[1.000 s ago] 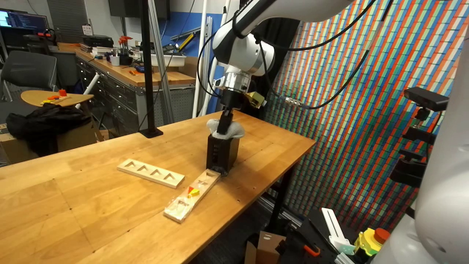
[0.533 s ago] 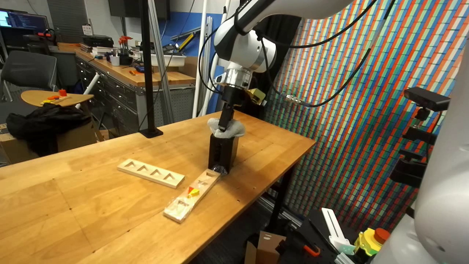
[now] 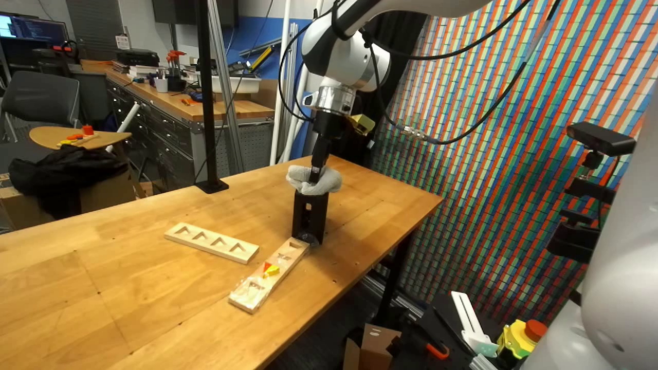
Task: Put the white towel inside the black object
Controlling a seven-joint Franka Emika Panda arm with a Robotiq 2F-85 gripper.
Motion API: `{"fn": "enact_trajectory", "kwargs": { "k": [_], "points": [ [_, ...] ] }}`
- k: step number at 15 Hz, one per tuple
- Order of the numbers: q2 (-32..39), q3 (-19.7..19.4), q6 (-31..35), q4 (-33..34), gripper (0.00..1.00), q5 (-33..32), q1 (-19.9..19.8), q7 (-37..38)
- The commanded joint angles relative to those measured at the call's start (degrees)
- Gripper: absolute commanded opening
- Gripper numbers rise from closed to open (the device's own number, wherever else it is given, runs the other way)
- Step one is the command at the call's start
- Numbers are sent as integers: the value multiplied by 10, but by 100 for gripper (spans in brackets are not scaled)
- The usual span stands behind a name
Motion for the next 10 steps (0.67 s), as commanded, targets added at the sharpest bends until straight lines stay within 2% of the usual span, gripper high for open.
{"fn": "enact_trajectory", "kwargs": {
  "k": [1, 9, 10],
  "points": [
    [-17, -6, 2, 4, 99, -23, 7, 13],
    [-47, -7, -19, 40, 85, -66, 14, 32],
    [-53, -7, -22, 46, 88, -75, 15, 36]
  ]
}}
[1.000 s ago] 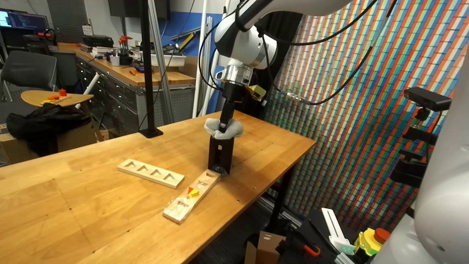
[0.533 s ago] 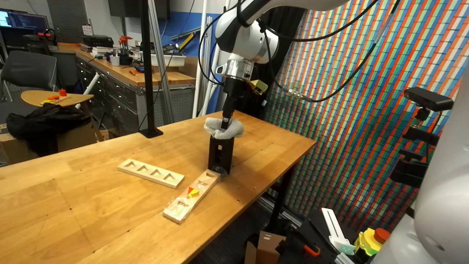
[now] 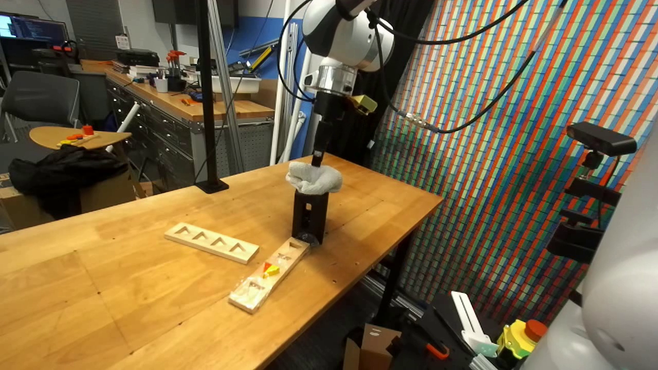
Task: Put the white towel inside the black object
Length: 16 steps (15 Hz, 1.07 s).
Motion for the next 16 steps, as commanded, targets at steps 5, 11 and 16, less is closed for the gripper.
{"fn": "enact_trajectory", "kwargs": {
  "k": [5, 11, 16],
  "points": [
    [-40, -6, -29, 41, 50, -59, 19, 42],
    [-36, -1, -25, 26, 4, -47, 34, 53],
    [-37, -2, -27, 6, 0, -39, 37, 61]
  ]
}}
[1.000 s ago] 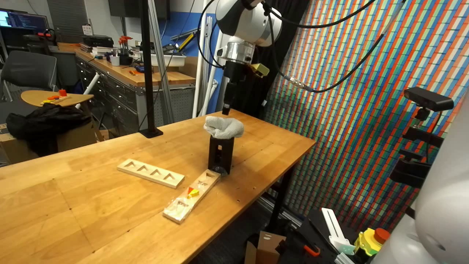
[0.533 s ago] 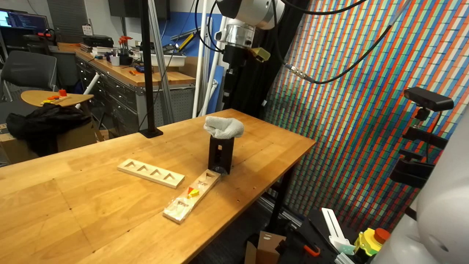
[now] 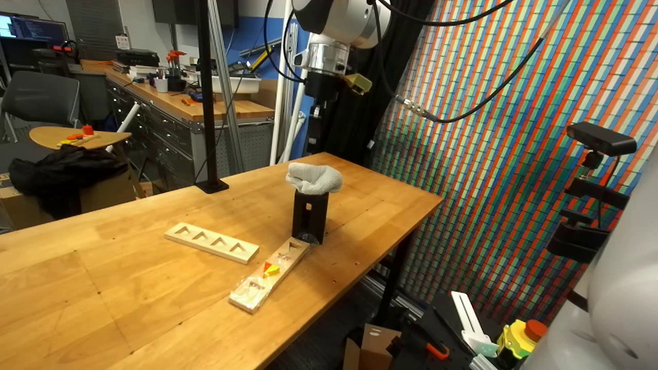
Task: Put the white towel inside the black object
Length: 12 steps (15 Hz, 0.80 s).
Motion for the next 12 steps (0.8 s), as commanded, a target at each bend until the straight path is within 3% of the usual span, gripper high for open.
{"fn": "enact_trajectory", "kwargs": {
  "k": [1, 12],
  "points": [
    [-9, -3, -6, -13, 0, 7, 4, 12],
    [12, 1, -3, -33, 0, 47, 2, 4]
  ]
}}
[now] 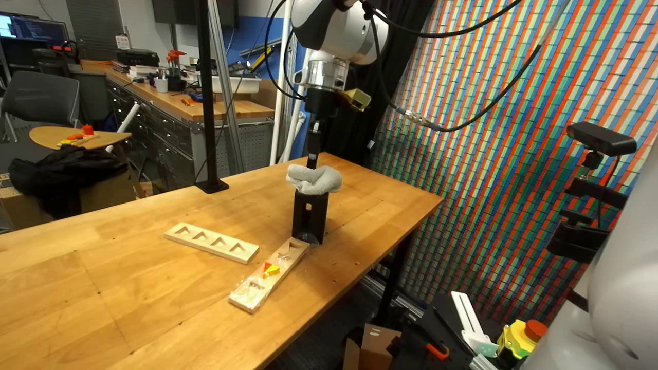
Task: Put the white towel inside the black object
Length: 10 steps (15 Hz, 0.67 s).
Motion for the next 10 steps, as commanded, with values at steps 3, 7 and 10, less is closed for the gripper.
{"fn": "enact_trajectory", "kwargs": {
  "k": [3, 7, 10],
  "points": [
    [18, 1, 5, -5, 0, 45, -1, -9],
    [36, 2, 12, -9, 0, 64, -5, -18],
    [43, 0, 16, -15, 0, 79, -11, -25]
  ]
}}
